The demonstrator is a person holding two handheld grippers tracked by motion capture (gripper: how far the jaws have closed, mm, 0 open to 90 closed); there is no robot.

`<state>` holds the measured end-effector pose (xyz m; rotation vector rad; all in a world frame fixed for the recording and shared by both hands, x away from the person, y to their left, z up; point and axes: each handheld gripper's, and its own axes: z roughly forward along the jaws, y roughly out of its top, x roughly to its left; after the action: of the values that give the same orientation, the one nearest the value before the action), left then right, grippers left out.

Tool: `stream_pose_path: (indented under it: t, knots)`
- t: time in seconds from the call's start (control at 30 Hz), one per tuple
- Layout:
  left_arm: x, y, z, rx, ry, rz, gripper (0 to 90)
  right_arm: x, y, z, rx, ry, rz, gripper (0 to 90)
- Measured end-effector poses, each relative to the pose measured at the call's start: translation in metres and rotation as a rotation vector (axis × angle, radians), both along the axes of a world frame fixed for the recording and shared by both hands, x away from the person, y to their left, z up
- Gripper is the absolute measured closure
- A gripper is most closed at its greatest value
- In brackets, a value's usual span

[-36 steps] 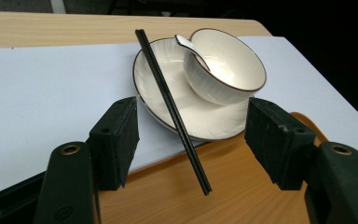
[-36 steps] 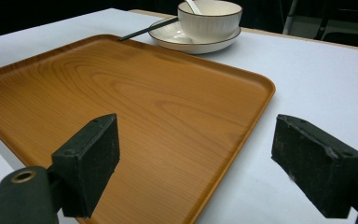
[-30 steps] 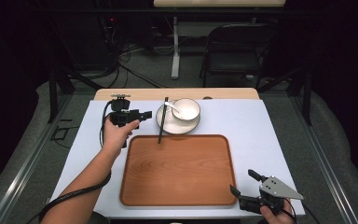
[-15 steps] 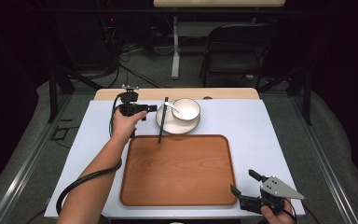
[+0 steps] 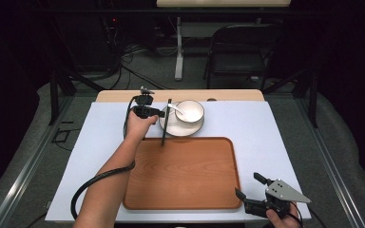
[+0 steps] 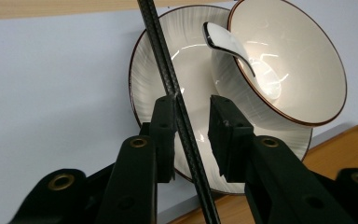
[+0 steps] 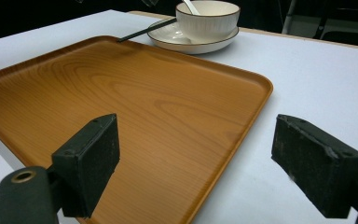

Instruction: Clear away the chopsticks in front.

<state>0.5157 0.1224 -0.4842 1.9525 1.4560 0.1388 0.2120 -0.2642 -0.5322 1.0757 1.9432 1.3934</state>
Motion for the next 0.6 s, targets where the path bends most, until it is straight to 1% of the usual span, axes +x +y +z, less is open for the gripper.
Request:
stream_pose_path:
  t: [0.03,0.13,0.17,0.27,0.37,0.47,0.53,0.6]
  knots:
    - [0.002,-0.001,-0.002,0.007,0.008,0.003,73.8,0.000,0.000,0.000,0.000,-0.001,-0.001,14.7]
    - [0.006,-0.004,-0.007,0.005,0.047,0.015,76.2,0.000,-0.001,0.000,-0.002,-0.004,0.000,14.7]
    - [0.007,-0.005,-0.008,0.007,0.048,0.020,76.8,0.000,-0.001,0.000,-0.003,-0.005,0.001,14.7]
    - [0.010,-0.007,-0.011,0.004,0.075,0.036,77.8,0.000,-0.001,0.000,0.000,-0.007,0.000,14.7]
    - [0.013,-0.008,-0.013,-0.014,0.125,0.058,77.8,0.000,-0.001,0.000,0.001,-0.007,0.001,14.7]
    - [0.015,-0.008,-0.014,-0.014,0.154,0.071,79.2,0.000,-0.001,0.000,0.003,-0.007,-0.001,14.7]
    - [0.016,-0.008,-0.016,-0.014,0.165,0.069,80.0,0.000,-0.001,0.000,0.002,-0.008,0.000,14.7]
    - [0.016,-0.009,-0.017,-0.011,0.167,0.069,80.0,0.000,-0.001,0.000,0.002,-0.008,0.000,14.7]
